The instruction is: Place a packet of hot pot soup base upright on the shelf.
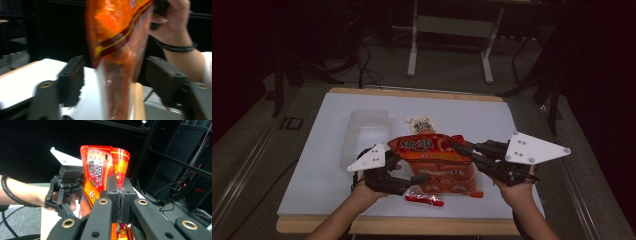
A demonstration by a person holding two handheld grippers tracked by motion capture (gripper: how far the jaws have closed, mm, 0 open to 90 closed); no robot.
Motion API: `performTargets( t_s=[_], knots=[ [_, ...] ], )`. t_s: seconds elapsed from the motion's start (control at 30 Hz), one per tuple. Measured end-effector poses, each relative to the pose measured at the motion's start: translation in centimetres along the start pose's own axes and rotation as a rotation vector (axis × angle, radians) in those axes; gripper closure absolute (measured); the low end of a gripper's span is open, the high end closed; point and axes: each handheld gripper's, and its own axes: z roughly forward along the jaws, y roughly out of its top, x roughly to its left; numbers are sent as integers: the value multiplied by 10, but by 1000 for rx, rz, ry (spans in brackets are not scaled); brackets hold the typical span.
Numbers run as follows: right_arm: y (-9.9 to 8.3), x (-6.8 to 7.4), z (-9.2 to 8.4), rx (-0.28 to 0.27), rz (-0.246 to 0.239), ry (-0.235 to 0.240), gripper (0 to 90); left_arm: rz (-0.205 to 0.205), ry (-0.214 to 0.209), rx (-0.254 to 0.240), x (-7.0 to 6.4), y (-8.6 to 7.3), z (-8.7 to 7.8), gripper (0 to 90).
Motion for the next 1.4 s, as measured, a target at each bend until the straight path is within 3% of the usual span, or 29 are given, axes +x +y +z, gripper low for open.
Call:
performTargets(
  t_s=[0.07, 0.1, 0.3, 0.4, 0.53, 0.73, 0.93, 1.1, 1.23, 1.4],
  knots=[
    [0, 0, 1, 0, -3, -1, 890, 12, -13, 3, 0, 0, 3, 384],
    [0, 1, 1, 0, 0, 3, 891, 9, -32, 1, 1, 1, 4, 439],
    [-3, -1, 3, 10, -2, -14, 890, 39, -50, 8, 3, 1, 12, 697],
    [-7, -6, 1, 11, 20, -10, 889, 59, -38, 22, 3, 3, 14, 707],
    [-10, -11, -1, 10, 34, -14, 887, 37, -51, 47, 4, 8, 15, 711],
    [-12, -17, -4, -7, 71, -12, 875, 56, -23, 75, 3, 19, 13, 714],
    [-8, -18, -5, -15, 61, -35, 816, 83, 8, 72, 3, 29, 9, 715],
    [-4, -18, -10, -47, 61, -75, 616, 102, 34, 68, 2, 38, 5, 715],
    [-3, -23, -16, -73, 87, -109, 461, 90, 57, 56, 4, 43, 1, 715],
    [-7, -26, -21, -80, 112, -194, 233, 83, 93, 26, 9, 49, -6, 715]
  ],
)
